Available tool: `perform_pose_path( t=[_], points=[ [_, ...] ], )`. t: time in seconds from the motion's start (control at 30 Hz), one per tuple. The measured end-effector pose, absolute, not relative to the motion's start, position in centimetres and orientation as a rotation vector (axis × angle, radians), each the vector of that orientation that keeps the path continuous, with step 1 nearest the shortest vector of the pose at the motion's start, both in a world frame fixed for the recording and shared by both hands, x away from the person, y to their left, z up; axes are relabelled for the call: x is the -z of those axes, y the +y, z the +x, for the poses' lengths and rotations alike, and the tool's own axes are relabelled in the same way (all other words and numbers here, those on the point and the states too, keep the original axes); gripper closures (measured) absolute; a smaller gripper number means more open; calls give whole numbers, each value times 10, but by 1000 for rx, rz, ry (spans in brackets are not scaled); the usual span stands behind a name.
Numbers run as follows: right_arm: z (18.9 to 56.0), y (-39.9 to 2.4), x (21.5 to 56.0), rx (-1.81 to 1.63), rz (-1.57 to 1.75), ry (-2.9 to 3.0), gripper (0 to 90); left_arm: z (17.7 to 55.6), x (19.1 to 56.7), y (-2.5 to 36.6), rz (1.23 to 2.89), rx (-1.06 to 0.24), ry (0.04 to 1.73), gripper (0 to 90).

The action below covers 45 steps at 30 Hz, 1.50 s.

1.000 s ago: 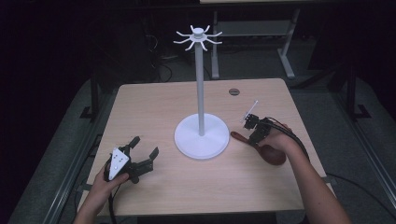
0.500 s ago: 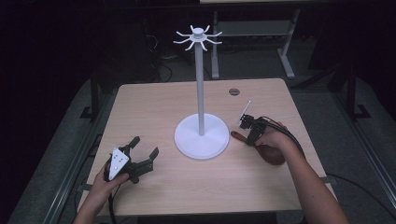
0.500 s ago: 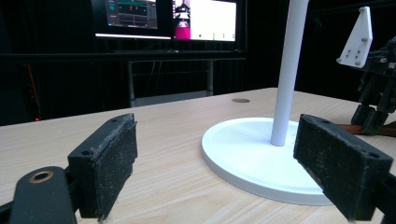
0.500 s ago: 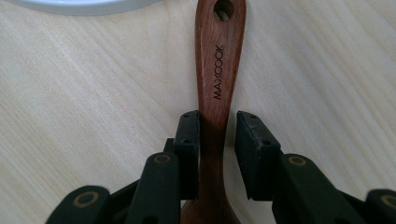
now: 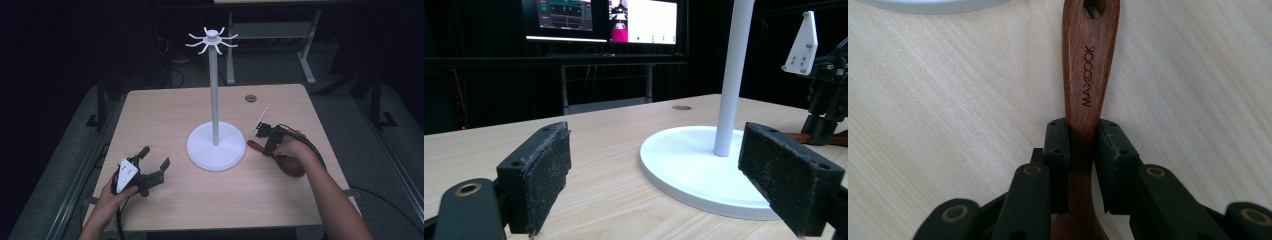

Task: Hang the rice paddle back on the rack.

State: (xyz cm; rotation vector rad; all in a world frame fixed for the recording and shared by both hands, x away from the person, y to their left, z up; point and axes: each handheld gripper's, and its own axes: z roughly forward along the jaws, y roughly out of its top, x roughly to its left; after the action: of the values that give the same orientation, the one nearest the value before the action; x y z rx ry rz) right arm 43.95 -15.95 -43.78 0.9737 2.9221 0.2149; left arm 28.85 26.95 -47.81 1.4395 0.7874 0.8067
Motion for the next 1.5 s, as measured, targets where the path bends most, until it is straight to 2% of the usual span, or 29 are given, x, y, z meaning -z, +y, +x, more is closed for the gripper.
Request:
perform_pose_path(
  t=[0.5, 1.0, 1.5],
  points=[
    [434, -185, 423, -489, 1031, 2832, 761, 289, 478, 270, 1439, -806, 787, 130],
    [398, -220, 384, -966, 1075, 2576, 764, 289, 478, 270, 1440, -808, 787, 130],
    [379, -233, 375, -1280, 1012, 2387, 766, 289, 478, 270, 1439, -806, 788, 130]
  ],
)
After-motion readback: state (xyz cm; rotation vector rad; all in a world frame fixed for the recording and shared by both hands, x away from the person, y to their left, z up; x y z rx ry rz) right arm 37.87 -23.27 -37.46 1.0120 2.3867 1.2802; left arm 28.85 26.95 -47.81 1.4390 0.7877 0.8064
